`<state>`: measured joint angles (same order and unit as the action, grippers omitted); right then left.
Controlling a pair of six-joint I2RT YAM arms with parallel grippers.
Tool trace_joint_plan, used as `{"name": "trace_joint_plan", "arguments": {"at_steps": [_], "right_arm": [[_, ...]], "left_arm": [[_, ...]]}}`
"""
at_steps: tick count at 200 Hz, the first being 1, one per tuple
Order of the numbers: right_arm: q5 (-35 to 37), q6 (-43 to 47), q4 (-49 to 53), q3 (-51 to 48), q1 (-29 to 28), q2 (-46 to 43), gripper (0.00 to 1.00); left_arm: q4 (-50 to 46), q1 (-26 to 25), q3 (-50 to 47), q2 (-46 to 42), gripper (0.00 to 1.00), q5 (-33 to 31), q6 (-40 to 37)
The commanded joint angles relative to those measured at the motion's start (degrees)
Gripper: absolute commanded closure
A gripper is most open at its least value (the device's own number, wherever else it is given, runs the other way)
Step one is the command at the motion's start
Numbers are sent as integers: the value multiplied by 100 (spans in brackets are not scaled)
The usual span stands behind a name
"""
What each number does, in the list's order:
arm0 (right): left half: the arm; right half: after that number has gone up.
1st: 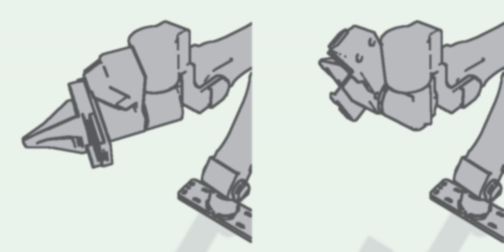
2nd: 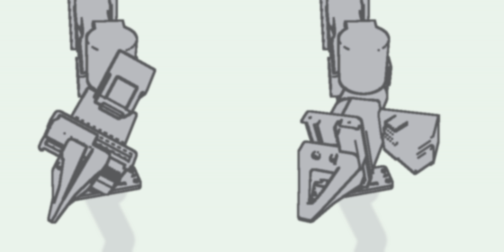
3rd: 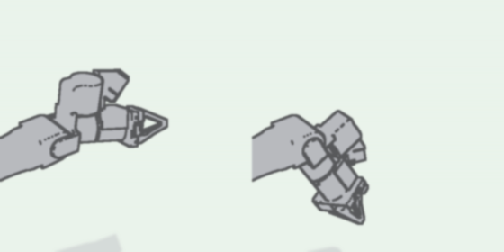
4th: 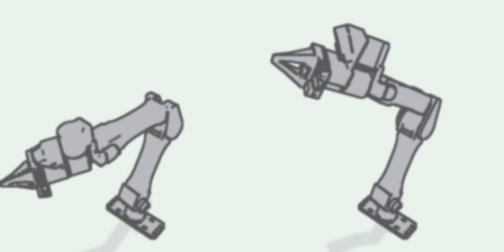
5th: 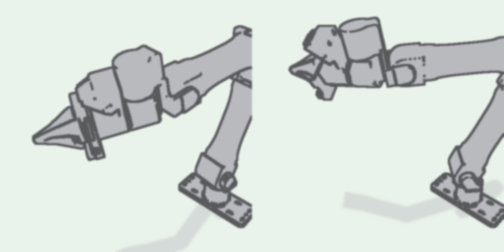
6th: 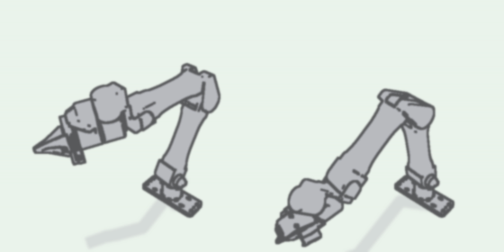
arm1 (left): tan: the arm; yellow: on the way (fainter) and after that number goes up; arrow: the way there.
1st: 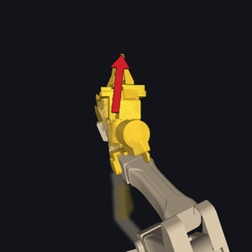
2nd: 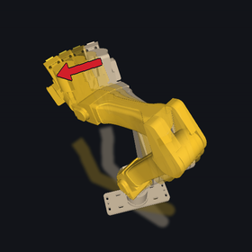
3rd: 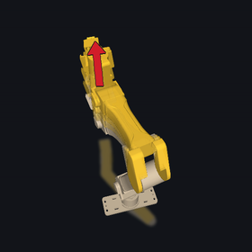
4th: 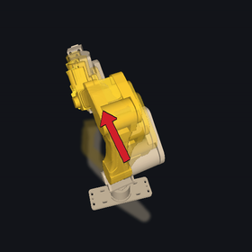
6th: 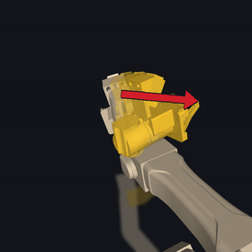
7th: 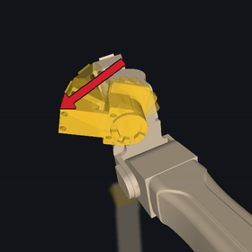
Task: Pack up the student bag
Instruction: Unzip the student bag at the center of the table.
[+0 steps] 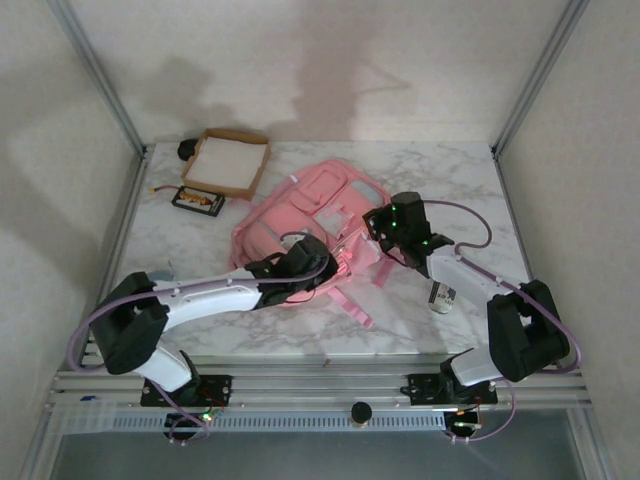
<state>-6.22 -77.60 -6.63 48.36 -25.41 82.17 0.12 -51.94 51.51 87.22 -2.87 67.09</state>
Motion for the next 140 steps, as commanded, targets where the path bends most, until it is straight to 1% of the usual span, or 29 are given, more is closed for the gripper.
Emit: {"name": "trace_joint_plan", "arguments": {"at_steps": [1, 17, 23, 36, 47, 51, 57, 60, 72, 79, 86, 112, 140], "right_arm": [[35, -70, -759, 253, 204, -118, 100], [-18, -16, -765, 279, 259, -96, 100], [-20, 5, -761, 284, 263, -104, 100], [22, 5, -739, 280, 209, -139, 100], [76, -33, -760, 251, 159, -171, 100], [77, -40, -760, 253, 148, -164, 100], [78, -44, -748, 274, 141, -153, 100], [81, -42, -733, 282, 141, -136, 100], [30, -98, -735, 299, 132, -67, 100], [-12, -142, -780, 282, 124, -32, 100], [-40, -189, -792, 272, 115, -11, 100], [-101, -413, -874, 219, 69, -25, 100], [-150, -557, -939, 259, 10, -95, 100]], "left_arm": [[-944, 167, -191, -376, 100, 199, -469], [-1378, 282, -230, -635, 100, 165, -750], [-1314, 307, -265, -724, 100, 241, -863], [-1036, 326, -180, -781, 100, 680, -1009], [-984, 189, 109, -689, 100, 691, -1077], [-1009, 129, 221, -622, 99, 637, -1103], [-1095, 64, 448, -513, 89, 525, -1137], [-1154, 35, 559, -414, 85, 498, -1163], [-1472, -68, 1028, -130, 80, 209, -1266], [-1638, -153, 1289, 34, 72, -21, -1373], [-1869, -237, 1532, 197, 67, -296, -1438], [-2535, -529, 2222, 714, 58, -1127, -1541], [-2909, -781, 2703, 1112, 55, -1386, -1657]]}}
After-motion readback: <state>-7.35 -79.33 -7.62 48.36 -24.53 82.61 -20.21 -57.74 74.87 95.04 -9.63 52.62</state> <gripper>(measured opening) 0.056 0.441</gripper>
